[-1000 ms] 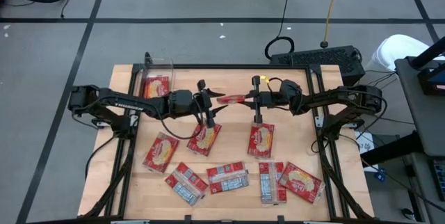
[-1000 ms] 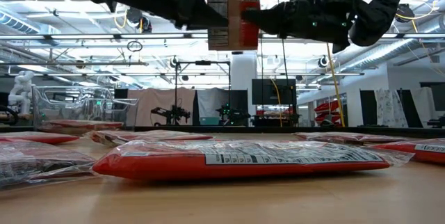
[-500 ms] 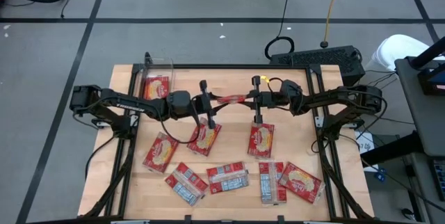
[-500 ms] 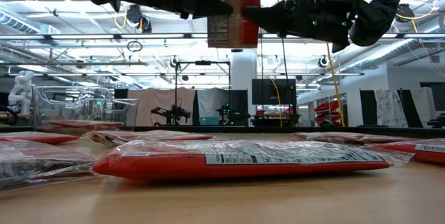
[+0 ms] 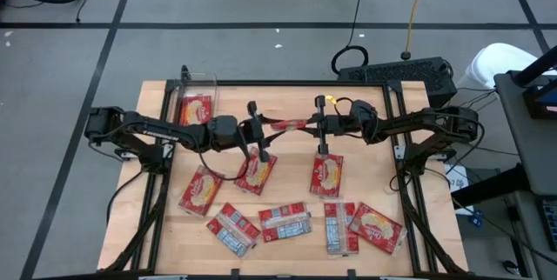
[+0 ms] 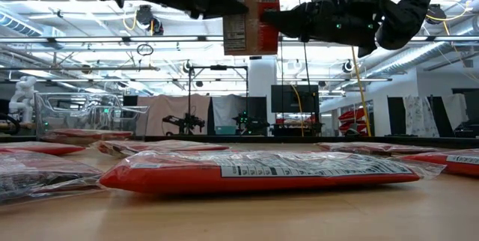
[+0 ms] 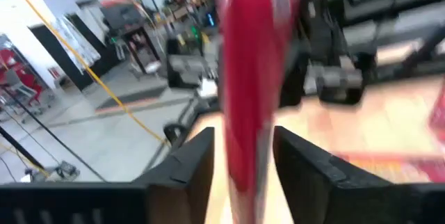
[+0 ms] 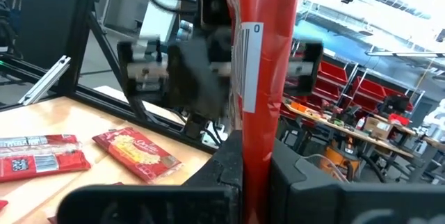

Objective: Sort popcorn bags into baskets
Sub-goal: Put the red popcorn bag into the transparent bin

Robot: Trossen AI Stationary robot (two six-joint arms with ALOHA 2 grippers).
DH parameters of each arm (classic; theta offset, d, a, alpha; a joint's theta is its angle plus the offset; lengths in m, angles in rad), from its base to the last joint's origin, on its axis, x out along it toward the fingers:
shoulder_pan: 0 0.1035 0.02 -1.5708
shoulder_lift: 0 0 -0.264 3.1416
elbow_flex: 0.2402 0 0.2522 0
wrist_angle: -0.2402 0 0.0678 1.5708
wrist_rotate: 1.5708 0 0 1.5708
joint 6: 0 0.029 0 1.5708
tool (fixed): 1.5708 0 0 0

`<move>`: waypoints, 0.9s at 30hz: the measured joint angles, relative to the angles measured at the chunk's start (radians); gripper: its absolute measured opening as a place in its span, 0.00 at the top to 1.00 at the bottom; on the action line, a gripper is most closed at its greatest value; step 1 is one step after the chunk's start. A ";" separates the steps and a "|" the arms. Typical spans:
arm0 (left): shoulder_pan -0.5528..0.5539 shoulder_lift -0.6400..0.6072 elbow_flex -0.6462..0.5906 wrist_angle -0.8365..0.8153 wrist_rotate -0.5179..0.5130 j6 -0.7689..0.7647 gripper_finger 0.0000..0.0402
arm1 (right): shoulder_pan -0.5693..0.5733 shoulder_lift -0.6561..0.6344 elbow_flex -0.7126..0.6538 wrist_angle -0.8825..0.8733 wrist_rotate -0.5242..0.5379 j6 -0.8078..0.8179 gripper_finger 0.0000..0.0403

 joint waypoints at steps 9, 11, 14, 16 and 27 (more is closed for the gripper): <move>-0.002 -0.018 -0.002 -0.090 0.000 0.000 0.59 | 0.000 0.000 0.000 -0.003 -0.001 0.000 0.97; -0.002 -0.027 0.000 -0.072 0.000 0.009 0.63 | 0.000 0.000 0.000 -0.003 -0.001 0.000 0.97; -0.002 -0.028 -0.001 -0.086 0.000 0.021 0.69 | 0.000 0.000 0.000 -0.003 -0.001 0.000 0.97; -0.002 -0.030 -0.002 -0.078 0.000 0.027 0.73 | 0.000 0.000 0.000 -0.009 -0.001 0.000 0.97; -0.004 -0.033 -0.001 -0.100 0.003 0.150 0.94 | 0.000 0.000 -0.001 -0.022 -0.001 0.008 0.97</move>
